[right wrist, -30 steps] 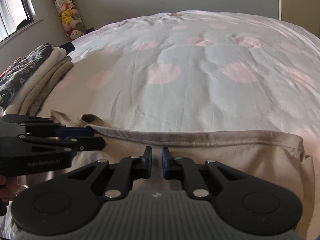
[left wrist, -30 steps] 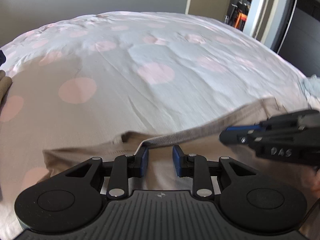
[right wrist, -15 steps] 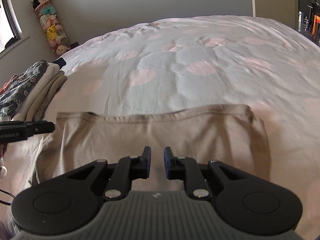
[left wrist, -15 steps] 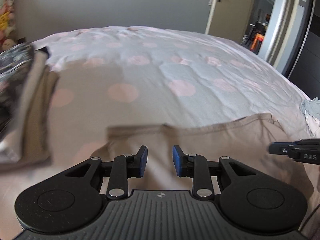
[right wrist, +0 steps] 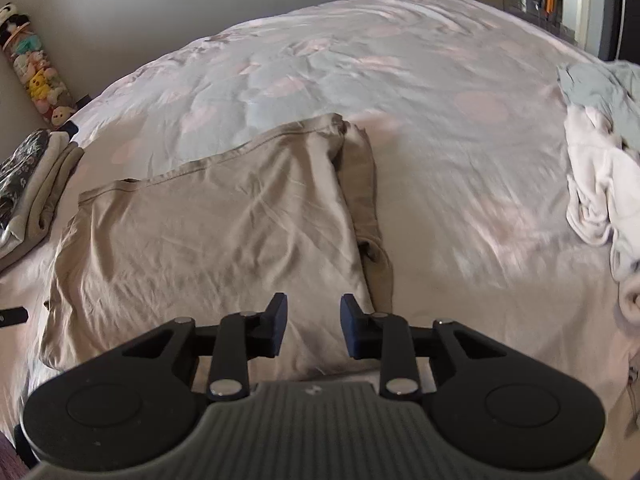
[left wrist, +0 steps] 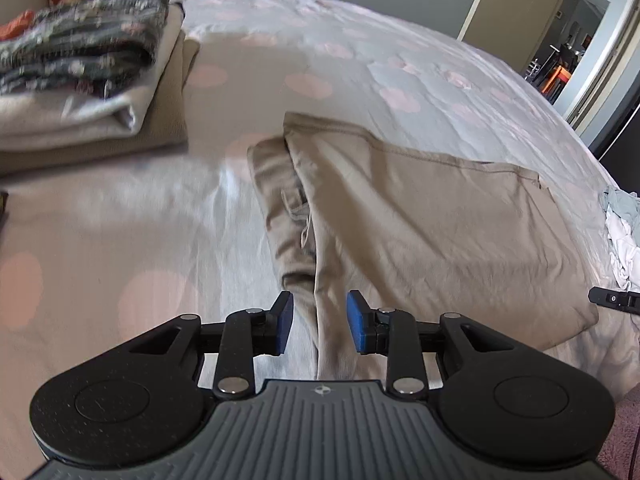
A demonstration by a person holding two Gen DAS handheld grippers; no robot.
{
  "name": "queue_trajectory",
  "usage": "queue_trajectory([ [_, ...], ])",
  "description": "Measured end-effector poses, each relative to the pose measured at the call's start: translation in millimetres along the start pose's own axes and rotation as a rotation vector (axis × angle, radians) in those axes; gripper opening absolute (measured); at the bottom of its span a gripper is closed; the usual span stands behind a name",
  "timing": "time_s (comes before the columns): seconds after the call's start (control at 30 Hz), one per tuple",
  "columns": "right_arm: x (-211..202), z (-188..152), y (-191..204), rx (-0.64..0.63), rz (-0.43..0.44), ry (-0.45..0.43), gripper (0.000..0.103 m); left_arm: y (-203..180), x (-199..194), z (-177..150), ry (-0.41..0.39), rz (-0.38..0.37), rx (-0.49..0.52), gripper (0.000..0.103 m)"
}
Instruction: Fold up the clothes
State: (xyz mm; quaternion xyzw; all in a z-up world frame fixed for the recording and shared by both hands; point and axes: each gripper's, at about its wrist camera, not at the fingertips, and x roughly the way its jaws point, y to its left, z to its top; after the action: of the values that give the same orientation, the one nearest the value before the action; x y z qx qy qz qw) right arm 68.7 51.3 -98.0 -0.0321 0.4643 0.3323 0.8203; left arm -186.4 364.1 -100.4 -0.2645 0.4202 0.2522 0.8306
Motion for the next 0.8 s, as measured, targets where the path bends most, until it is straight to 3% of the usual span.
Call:
queue_trajectory([
  [0.13,2.8,-0.4,-39.9,0.244,0.016,0.029,0.037,12.5,20.1,-8.4,0.105,-0.021,-0.076,0.037],
  [0.23,0.4,-2.8,-58.9,0.369,0.044,0.02,0.037,21.2,27.3,-12.5,0.135,-0.041,-0.138,0.037],
  [0.37,1.2,-2.7,-49.4,0.331,0.019,0.019,0.037,25.8,29.5,-14.0,0.146,-0.075,-0.167,0.037],
  [0.5,18.0,-3.5,-43.5,0.301,-0.046,0.103,0.037,29.2,38.1,-15.2,0.184,-0.087,-0.191,0.037],
  [0.53,21.8,-4.5,-44.2,0.301,-0.053,0.119,0.036,29.0,38.5,-15.1,0.185,-0.092,-0.192,0.037],
  [0.57,23.6,-4.7,-44.1,0.297,-0.054,0.126,0.028,28.1,38.7,-15.1,0.185,-0.097,-0.189,0.037],
  [0.63,23.5,-5.1,-42.3,0.278,-0.053,0.128,0.008,24.2,38.6,-16.2,0.19,-0.134,-0.171,0.014],
  [0.67,20.5,-5.3,-40.9,0.27,-0.059,0.115,0.008,21.5,37.9,-17.0,0.19,-0.155,-0.159,0.004],
  [0.8,8.8,-6.2,-36.2,0.242,-0.087,0.063,0.006,15.0,26.2,-17.5,0.159,-0.072,-0.121,0.0],
])
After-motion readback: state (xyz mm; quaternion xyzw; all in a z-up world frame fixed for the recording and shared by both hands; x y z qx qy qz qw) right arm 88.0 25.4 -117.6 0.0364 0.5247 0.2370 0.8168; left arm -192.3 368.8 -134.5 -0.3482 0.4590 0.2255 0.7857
